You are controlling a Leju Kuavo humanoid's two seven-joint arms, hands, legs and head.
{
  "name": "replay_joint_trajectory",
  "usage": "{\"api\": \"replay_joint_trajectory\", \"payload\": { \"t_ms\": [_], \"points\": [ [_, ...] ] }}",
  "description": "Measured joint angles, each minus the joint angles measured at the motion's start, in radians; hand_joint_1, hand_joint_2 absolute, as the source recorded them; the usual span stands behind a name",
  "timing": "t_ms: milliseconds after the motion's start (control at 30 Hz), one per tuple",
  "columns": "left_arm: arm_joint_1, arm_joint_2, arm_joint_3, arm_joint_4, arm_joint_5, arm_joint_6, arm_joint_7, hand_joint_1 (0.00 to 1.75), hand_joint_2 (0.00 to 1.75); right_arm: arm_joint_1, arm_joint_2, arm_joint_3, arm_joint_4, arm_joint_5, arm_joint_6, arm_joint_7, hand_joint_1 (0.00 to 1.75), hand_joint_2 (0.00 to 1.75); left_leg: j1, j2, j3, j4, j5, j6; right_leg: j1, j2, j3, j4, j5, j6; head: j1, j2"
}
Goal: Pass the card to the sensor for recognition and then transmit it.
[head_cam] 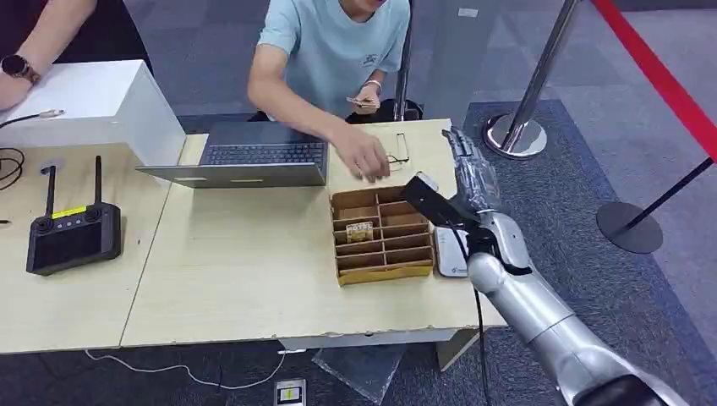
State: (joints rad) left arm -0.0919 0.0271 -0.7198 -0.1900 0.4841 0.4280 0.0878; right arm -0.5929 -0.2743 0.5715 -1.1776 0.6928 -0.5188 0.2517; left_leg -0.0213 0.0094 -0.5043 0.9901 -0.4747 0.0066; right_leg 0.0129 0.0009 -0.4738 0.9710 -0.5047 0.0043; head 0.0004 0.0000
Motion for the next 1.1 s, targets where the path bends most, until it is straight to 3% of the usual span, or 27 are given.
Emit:
{"api": "replay_joint_trajectory", "payload": {
  "t_ms": [367,567,700,1100],
  "points": [
    [0.0,0.0,0.0,0.0,0.014,0.003,0.002,0.0,1.75,0.015,0.0,0.03,-0.021,0.004,0.133,0.0,0.0,1.75,0.0,0.0,0.0,0.0,0.0,0.0,0.0,0.0,0.0,0.0,0.0,0.0,0.0,0.0],
    [0.0,0.0,0.0,0.0,0.022,0.003,0.003,0.0,1.75,0.022,0.0,0.055,-0.066,0.035,0.2,0.033,0.0,1.75,0.0,0.0,0.0,0.0,0.0,0.0,0.0,0.0,0.0,0.0,0.0,0.0,0.0,0.0],
    [0.0,0.0,0.0,0.0,0.024,0.003,0.003,0.0,1.75,0.024,0.0,0.071,-0.1,0.048,0.207,0.063,0.0,1.75,0.0,0.0,0.0,0.0,0.0,0.0,0.0,0.0,0.0,0.0,0.0,0.0,0.0,0.0],
    [0.0,0.0,0.0,0.0,0.029,0.009,0.003,0.0,1.75,0.024,-0.011,0.073,-0.157,0.059,0.16,0.071,0.0,1.75,0.0,0.0,0.0,0.0,0.0,0.0,0.0,0.0,0.0,0.0,0.0,0.0,0.0,0.0]
  ]
}}
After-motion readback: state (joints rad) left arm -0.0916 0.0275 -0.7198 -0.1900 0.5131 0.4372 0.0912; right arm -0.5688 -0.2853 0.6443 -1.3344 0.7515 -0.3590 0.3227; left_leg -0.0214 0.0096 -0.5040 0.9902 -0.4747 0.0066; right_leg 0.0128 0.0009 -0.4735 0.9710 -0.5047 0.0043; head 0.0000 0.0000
